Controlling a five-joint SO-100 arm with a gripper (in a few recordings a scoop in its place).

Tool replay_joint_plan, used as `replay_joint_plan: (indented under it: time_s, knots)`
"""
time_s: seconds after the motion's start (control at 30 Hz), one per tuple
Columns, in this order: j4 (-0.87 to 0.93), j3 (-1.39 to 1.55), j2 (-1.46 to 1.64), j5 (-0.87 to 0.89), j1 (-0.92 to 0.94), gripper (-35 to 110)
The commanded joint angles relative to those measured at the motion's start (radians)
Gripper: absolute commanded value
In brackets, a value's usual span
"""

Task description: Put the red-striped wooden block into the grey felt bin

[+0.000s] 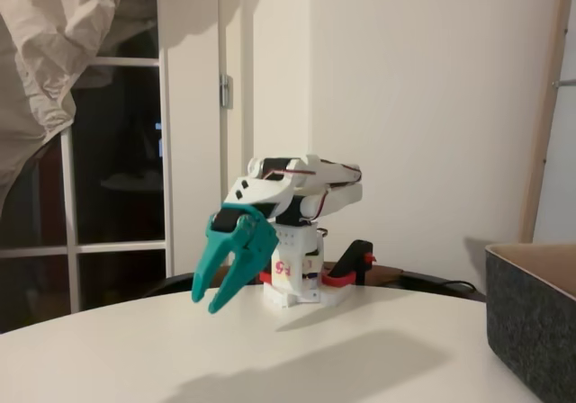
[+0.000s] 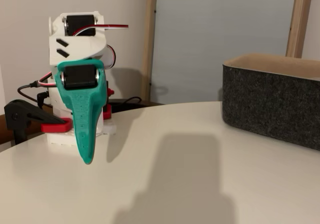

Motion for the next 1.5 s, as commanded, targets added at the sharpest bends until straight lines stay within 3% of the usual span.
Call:
replay_joint_plan:
  time_s: [0.0,0.5,0.8,1.47]
  knots:
    - [-0.011,0.035,0.049,0.026,0.015,11]
    - [-0.005,0.081,0.066,0.038,0.025,9]
    - [-0.006,0.081,0.064,0.041,0.025,0]
    - [-0.006,0.081,0.064,0.048,0.025,0]
